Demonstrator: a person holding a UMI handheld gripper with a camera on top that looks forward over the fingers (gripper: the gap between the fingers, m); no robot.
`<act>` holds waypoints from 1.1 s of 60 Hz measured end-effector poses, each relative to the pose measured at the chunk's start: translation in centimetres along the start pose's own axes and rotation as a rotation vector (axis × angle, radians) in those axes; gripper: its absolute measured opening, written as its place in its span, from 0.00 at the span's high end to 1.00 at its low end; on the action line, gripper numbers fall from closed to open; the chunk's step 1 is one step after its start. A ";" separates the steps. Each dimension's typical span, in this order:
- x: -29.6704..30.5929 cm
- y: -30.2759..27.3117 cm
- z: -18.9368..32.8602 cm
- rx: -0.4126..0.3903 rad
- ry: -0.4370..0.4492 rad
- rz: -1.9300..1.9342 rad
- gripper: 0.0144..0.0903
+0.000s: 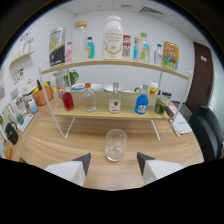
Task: Make me a cup of Mojito.
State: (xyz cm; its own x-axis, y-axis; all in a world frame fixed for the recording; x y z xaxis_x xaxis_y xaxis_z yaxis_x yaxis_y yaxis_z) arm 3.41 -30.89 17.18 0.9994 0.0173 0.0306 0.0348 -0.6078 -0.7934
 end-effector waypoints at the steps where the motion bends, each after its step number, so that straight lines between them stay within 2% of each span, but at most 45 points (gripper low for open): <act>1: 0.0 0.0 0.0 0.000 0.000 0.000 0.06; 21: -0.3 3.2 -1.0 -0.046 -0.011 0.008 0.06; 35: 3.4 6.5 -1.8 -0.108 -0.011 0.007 0.06; 43: 7.4 5.7 -1.7 -0.115 -0.007 0.027 0.06; 55: 12.8 0.7 0.0 -0.040 0.001 0.034 0.07; 66: 15.4 -4.8 3.4 0.022 -0.021 0.027 0.07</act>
State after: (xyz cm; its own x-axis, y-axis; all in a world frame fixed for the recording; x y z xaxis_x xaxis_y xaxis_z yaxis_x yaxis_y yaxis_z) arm 18.66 -25.01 19.36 0.9998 0.0176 -0.0036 0.0075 -0.5908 -0.8068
